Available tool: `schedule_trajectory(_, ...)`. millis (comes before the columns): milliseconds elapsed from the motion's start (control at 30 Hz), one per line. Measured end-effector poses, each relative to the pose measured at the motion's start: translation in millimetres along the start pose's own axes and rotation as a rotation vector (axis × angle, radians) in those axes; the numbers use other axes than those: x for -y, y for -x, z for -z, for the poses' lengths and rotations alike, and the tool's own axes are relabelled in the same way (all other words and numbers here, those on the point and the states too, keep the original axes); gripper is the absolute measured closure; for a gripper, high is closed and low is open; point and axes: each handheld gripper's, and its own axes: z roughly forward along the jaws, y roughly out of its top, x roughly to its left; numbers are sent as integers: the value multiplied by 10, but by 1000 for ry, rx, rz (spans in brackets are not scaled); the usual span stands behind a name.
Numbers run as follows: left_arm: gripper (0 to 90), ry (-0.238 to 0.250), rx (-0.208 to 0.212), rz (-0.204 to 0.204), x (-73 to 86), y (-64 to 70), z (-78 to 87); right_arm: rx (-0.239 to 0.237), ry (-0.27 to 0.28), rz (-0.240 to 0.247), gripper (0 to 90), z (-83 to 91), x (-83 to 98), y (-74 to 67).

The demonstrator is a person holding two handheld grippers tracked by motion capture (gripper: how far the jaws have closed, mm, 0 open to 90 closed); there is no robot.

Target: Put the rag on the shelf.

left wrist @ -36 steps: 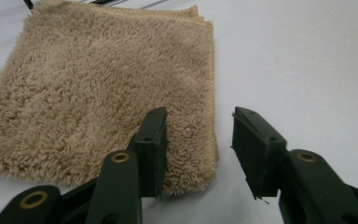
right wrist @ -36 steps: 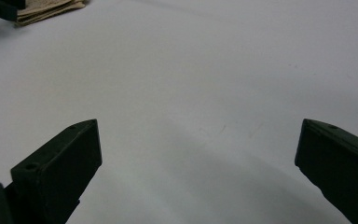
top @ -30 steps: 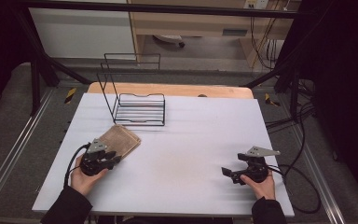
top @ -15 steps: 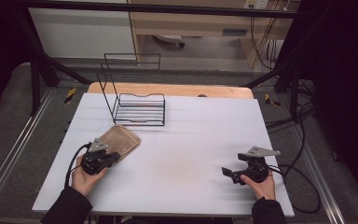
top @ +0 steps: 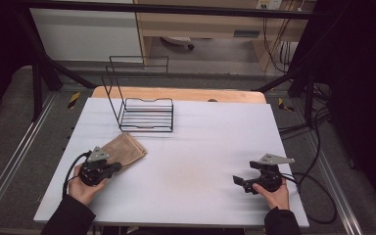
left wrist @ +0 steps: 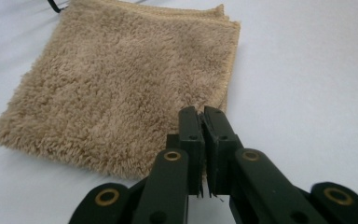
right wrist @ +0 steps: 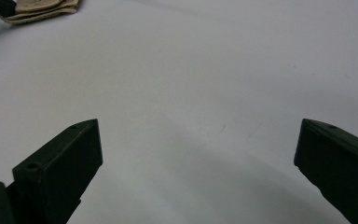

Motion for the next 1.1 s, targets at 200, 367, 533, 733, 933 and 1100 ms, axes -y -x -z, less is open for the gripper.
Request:
schedule_trajectory(200, 866, -21, 11, -24, 89, 3, 122, -1, 2, -4, 16, 6, 1, -6)
schedule_trajectory(367, 864, -36, 8, -65, 166, 38, 174, 4, 1, 3, 15, 22, 9, -6)
schedule_trajectory(533, 860, -36, 20, -55, 259, 5, 238, 5, 0, 2, 15, 19, 8, -7)
schedule_trajectory(733, 824, -23, 39, -39, 271, -10, 264, 12, -1, 4, 17, 7, 0, -18)
schedule_trajectory(933, 642, 41, 44, 20, 244, -63, 338, 19, 5, 7, 17, -5, -34, -47)
schedule_trajectory(1100, 474, 97, 42, 74, 238, -136, 367, 29, -1, 8, 17, -42, -94, -117)
